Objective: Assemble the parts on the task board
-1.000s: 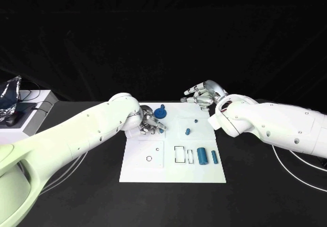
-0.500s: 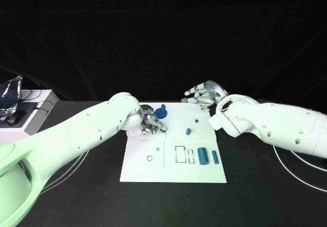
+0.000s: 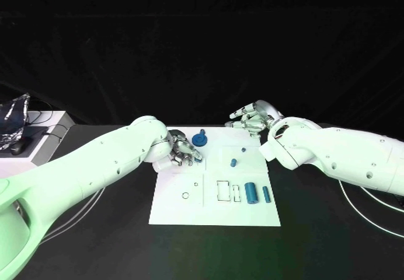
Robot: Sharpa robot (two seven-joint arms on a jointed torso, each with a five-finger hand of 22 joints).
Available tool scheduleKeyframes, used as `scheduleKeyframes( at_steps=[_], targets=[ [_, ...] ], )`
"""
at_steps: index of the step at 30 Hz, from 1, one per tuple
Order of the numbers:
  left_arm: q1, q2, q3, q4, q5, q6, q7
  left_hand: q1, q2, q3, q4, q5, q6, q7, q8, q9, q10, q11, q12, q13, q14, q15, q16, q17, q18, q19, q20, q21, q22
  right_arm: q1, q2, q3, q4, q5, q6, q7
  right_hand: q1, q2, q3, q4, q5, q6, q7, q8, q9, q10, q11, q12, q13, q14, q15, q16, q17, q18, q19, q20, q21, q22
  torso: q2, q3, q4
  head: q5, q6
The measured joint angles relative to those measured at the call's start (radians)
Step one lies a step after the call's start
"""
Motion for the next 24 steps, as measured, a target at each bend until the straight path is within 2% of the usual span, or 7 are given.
scheduleKeyframes(
  at_steps=[9, 10, 14, 18, 23, 24],
  targets=[
    [0.001, -0.072, 0.001, 0.096, 0.004, -0.052, -0.018, -0.009, -0.009, 0.0, 0.0, 0.047, 0.03, 0.002, -0.031, 0.0, 0.033, -0.002, -0.012, 0.002, 0.023, -0.012, 0.003, 0.03, -0.001, 0.039, -0.021, 0.013, 0.034, 0.0, -0.008, 0.0, -0.006, 0.0, 0.001, -0.001, 0.0, 0.0, 0.0, 0.0, 0.004, 0.001, 0.001, 0.0, 0.0, 0.0, 0.0, 0.0, 0.0, 0.0, 0.0, 0.0, 0.0, 0.0, 0.0, 0.0, 0.0, 0.0, -0.012, 0.0006, 0.0084, 0.004, -0.013],
    [0.001, -0.078, 0.001, 0.103, 0.002, -0.057, -0.021, -0.012, -0.012, 0.0, 0.0, 0.05, 0.037, 0.001, -0.038, 0.0, 0.039, -0.003, -0.013, 0.003, 0.026, -0.016, 0.0, 0.031, -0.015, 0.042, -0.024, 0.013, 0.036, 0.0, -0.008, 0.0, -0.007, 0.0, 0.001, -0.001, 0.0, 0.0, 0.0, 0.0, 0.004, 0.002, 0.002, 0.0, 0.0, 0.0, 0.0, 0.0, 0.0, 0.0, 0.0, 0.0, 0.0, 0.0, 0.0, 0.0, 0.0, 0.0, -0.013, 0.0006, 0.0091, 0.004, -0.014],
    [0.001, -0.103, 0.001, 0.134, -0.014, -0.077, -0.031, -0.014, -0.014, 0.0, 0.0, 0.066, 0.04, 0.002, -0.046, 0.0, 0.04, -0.003, -0.013, 0.007, 0.026, -0.016, -0.002, 0.031, -0.016, 0.046, -0.028, 0.013, 0.044, -0.001, -0.011, 0.0, -0.014, 0.001, 0.001, 0.0, 0.0, 0.0, 0.0, 0.0, 0.008, 0.002, 0.002, 0.0, 0.0, 0.0, 0.0, 0.0, 0.0, 0.0, 0.0, 0.0, 0.0, 0.0, 0.0, 0.0, 0.0, 0.0, -0.019, 0.0012, 0.0117, 0.005, -0.02],
    [0.001, -0.11, -0.001, 0.148, -0.034, -0.099, -0.039, -0.016, -0.016, 0.0, 0.0, 0.079, 0.046, 0.0, -0.047, 0.0, 0.047, -0.007, -0.013, 0.008, 0.028, -0.017, -0.002, 0.029, -0.016, 0.047, -0.029, 0.013, 0.051, -0.001, -0.012, 0.0, -0.02, 0.001, 0.001, 0.001, 0.0, 0.0, 0.0, 0.0, 0.008, 0.003, 0.001, 0.0, 0.0, 0.002, 0.002, 0.0, 0.0, 0.0, 0.0, 0.0, 0.0, 0.0, 0.0, 0.0, 0.0, 0.0, -0.024, 0.0012, 0.0144, 0.005, -0.025],
    [0.001, -0.102, -0.012, 0.149, -0.053, -0.134, -0.046, -0.025, -0.025, 0.004, 0.004, 0.099, 0.049, -0.003, -0.047, 0.003, 0.051, -0.005, -0.013, 0.006, 0.03, -0.019, -0.01, 0.015, -0.016, 0.054, -0.029, 0.013, 0.058, -0.001, -0.011, 0.0, -0.024, 0.001, 0.001, 0.001, 0.0, 0.0, 0.0, 0.0, 0.008, 0.002, 0.002, -0.004, 0.0, 0.0, 0.0, 0.0, -0.003, 0.0, 0.0, -0.006, -0.002, 0.0, 0.0, 0.0, -0.007, 0.0, -0.027, -0.0007, 0.0172, 0.007, -0.03],
    [0.001, -0.098, -0.015, 0.148, -0.056, -0.142, -0.048, -0.026, -0.026, 0.004, 0.004, 0.105, 0.049, -0.003, -0.047, 0.032, 0.051, -0.005, -0.013, 0.005, 0.03, -0.019, -0.013, 0.013, -0.016, 0.054, -0.029, 0.013, 0.059, -0.001, -0.01, 0.0, -0.024, 0.001, 0.001, 0.002, 0.0, 0.0, 0.0, 0.0, 0.008, 0.001, 0.003, -0.004, 0.0, -0.002, -0.002, 0.0, -0.003, 0.0, 0.0, -0.006, -0.002, 0.0, 0.0, 0.0, -0.007, 0.0, -0.027, -0.0007, 0.0171, 0.008, -0.03]
  ],
)
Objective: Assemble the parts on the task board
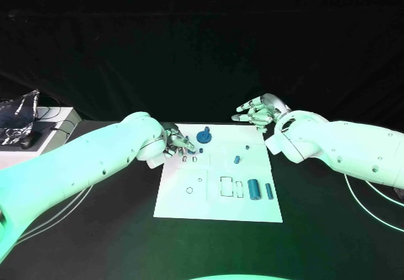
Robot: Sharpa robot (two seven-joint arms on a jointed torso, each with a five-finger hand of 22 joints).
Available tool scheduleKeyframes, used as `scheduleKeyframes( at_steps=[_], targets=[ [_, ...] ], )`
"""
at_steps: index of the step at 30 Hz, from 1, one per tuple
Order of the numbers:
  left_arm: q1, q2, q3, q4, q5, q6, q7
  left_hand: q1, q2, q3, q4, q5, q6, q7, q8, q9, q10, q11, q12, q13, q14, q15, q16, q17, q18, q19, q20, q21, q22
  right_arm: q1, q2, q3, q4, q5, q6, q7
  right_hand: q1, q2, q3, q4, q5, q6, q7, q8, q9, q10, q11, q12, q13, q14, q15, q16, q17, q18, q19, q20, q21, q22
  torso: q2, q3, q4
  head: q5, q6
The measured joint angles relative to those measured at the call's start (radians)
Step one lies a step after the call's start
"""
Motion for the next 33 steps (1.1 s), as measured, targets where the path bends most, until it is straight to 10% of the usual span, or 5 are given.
scheduleKeyframes(
  at_steps=[33],
  targets=[
    [-0.012, 0.052, -0.027, -0.043, -0.066, -0.004, -0.007, -0.01, -0.003, -0.007, -0.007, 0.003, 0.012, -0.006, -0.01, 0.049, 0.015, -0.007, 0.0, -0.034, 0.0, 0.0, 0.002, -0.005, 0.0, 0.011, -0.004, 0.0, 0.023, -0.001, 0.001, 0.0, 0.004, 0.0, 0.01, -0.003, -0.011, 0.0, -0.003, 0.003, 0.0, -0.003, -0.001, 0.0, 0.0, 0.0, 0.0, 0.0, -0.002, 0.0, 0.0, 0.0, -0.002, 0.0, 0.0, 0.0, -0.005, 0.0, 0.002, 0.0007, -0.001, -0.003, -0.013]
  ],
)
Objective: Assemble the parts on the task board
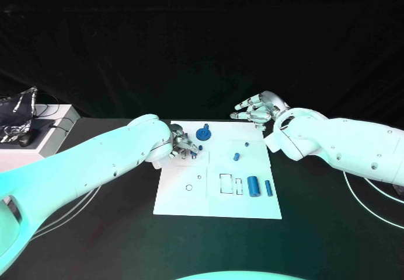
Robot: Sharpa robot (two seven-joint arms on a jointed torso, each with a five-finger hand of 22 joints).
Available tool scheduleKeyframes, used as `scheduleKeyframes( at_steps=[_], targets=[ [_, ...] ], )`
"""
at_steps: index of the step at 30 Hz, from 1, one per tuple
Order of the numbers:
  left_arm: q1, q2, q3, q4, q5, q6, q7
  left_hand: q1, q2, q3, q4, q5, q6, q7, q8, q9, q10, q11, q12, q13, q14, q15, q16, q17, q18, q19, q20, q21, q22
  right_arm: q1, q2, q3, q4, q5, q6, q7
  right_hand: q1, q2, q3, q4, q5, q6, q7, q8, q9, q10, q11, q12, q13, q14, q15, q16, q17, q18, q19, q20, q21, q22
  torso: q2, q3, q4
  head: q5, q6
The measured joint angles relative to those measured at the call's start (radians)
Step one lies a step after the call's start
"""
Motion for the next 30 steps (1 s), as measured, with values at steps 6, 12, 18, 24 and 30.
scheduleKeyframes(
  at_steps=[6, 12, 18, 24, 30],
  targets=[
    [-0.003, 0.0, -0.001, -0.004, -0.019, 0.01, 0.0, -0.005, 0.005, -0.006, -0.006, 0.0, 0.0, 0.0, 0.0, 0.0, 0.003, 0.0, 0.006, -0.007, 0.0, 0.0, 0.005, 0.001, 0.0, 0.0, 0.0, -0.004, 0.003, 0.0, 0.0, 0.0, 0.001, 0.0, 0.002, 0.0, 0.0, 0.0, 0.0, 0.0, 0.0, 0.0, 0.0, 0.0, 0.0, 0.0, 0.0, 0.0, 0.0, 0.0, 0.0, 0.0, 0.0, 0.0, 0.0, 0.0, 0.0, 0.0, 0.0, -0.0005, 0.0003, 0.002, -0.002],
    [-0.005, 0.003, -0.003, -0.006, -0.033, 0.019, 0.0, -0.005, 0.005, -0.01, -0.01, 0.0, 0.006, 0.001, 0.0, 0.0, 0.003, 0.0, 0.01, -0.018, 0.0, 0.0, 0.005, 0.001, 0.0, 0.004, 0.004, -0.008, 0.009, 0.0, 0.0, 0.0, 0.002, 0.0, 0.003, -0.001, 0.0, 0.0, 0.0, 0.0, 0.0, 0.0, -0.001, 0.0, 0.0, 0.001, 0.001, 0.0, 0.0, 0.0, 0.0, 0.0, 0.0, 0.0, 0.0, 0.0, 0.0, 0.0, 0.001, -0.001, 0.0003, 0.001, -0.004],
    [-0.006, 0.003, -0.004, -0.008, -0.041, 0.023, 0.0, -0.005, 0.005, -0.014, -0.014, -0.001, 0.008, 0.0, 0.0, 0.0, 0.007, -0.003, 0.013, -0.021, 0.0, 0.0, 0.005, -0.002, 0.0, 0.004, 0.004, -0.009, 0.013, 0.0, 0.0, 0.0, 0.003, 0.0, 0.004, -0.001, 0.0, 0.0, 0.0, 0.0, 0.0, -0.001, -0.002, 0.0, 0.0, 0.002, 0.002, 0.0, 0.0, 0.0, 0.0, 0.0, 0.0, 0.0, 0.0, 0.0, 0.0, 0.001, 0.002, -0.0009, 0.0, 0.0, -0.005],
    [-0.006, 0.002, -0.004, -0.006, -0.049, 0.023, 0.0, -0.005, 0.005, -0.022, -0.022, -0.002, 0.008, 0.0, -0.005, 0.0, 0.009, -0.002, 0.018, -0.024, 0.0, 0.0, 0.005, -0.006, 0.0, 0.004, 0.004, -0.016, 0.017, 0.0, 0.001, 0.0, 0.004, 0.001, 0.006, -0.001, 0.0, 0.0, 0.0, 0.0, 0.0, -0.002, -0.002, 0.0, 0.0, -0.002, -0.002, 0.0, -0.001, 0.0, 0.0, -0.006, 0.0, 0.0, 0.0, 0.0, 0.0, 0.001, 0.004, -0.0012, -0.0006, -0.003, -0.009],
    [-0.007, 0.003, -0.004, -0.006, -0.054, 0.023, 0.0, -0.005, 0.005, -0.022, -0.022, -0.002, 0.008, 0.0, -0.007, 0.0, 0.007, -0.004, 0.018, -0.024, 0.0, 0.0, 0.005, -0.008, 0.0, 0.004, 0.004, -0.016, 0.017, 0.0, 0.0, 0.0, 0.007, 0.001, 0.009, -0.002, 0.0, 0.0, 0.003, 0.003, 0.0, 0.002, -0.001, 0.0, 0.0, -0.002, -0.002, 0.0, -0.001, 0.0, 0.0, -0.006, 0.0, 0.0, 0.0, 0.0, 0.0, 0.001, 0.005, -0.0026, -0.0006, -0.004, -0.011]
  ],
)
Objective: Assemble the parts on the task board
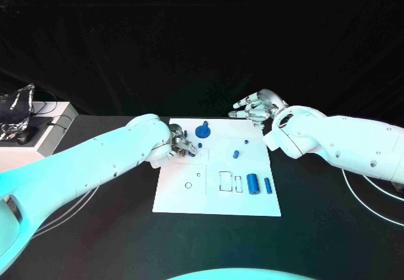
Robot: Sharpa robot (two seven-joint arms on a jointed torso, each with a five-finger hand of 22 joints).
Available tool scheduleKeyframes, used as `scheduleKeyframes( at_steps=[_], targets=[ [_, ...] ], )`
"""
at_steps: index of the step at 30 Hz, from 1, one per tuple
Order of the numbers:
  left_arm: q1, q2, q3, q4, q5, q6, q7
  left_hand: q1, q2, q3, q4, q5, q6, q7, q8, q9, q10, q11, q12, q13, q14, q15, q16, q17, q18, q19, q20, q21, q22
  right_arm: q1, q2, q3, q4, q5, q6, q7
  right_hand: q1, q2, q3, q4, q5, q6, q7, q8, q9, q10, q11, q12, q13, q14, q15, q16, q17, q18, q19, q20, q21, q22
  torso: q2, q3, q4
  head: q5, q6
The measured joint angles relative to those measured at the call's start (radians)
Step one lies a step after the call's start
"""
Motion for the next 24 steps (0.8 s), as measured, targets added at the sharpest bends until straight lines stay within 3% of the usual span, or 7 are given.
scheduleKeyframes(
  at_steps=[24],
  targets=[
    [0.0, 0.004, 0.001, -0.001, -0.019, 0.02, -0.006, 0.0, 0.0, -0.014, -0.014, -0.003, 0.008, -0.004, -0.009, 0.0, 0.007, -0.007, 0.003, -0.007, 0.0, 0.0, 0.007, 0.009, 0.0, 0.007, 0.0, -0.008, 0.013, 0.0, -0.003, 0.0, 0.002, 0.0, 0.006, -0.001, 0.0, 0.0, 0.0, 0.0, 0.0, 0.0, -0.001, 0.0, 0.0, 0.0, 0.0, 0.0, 0.0, 0.0, 0.0, 0.0, 0.0, 0.0, 0.0, 0.0, 0.0, 0.0, -0.001, 0.0012, -0.0006, 0.004, -0.006]
  ],
)
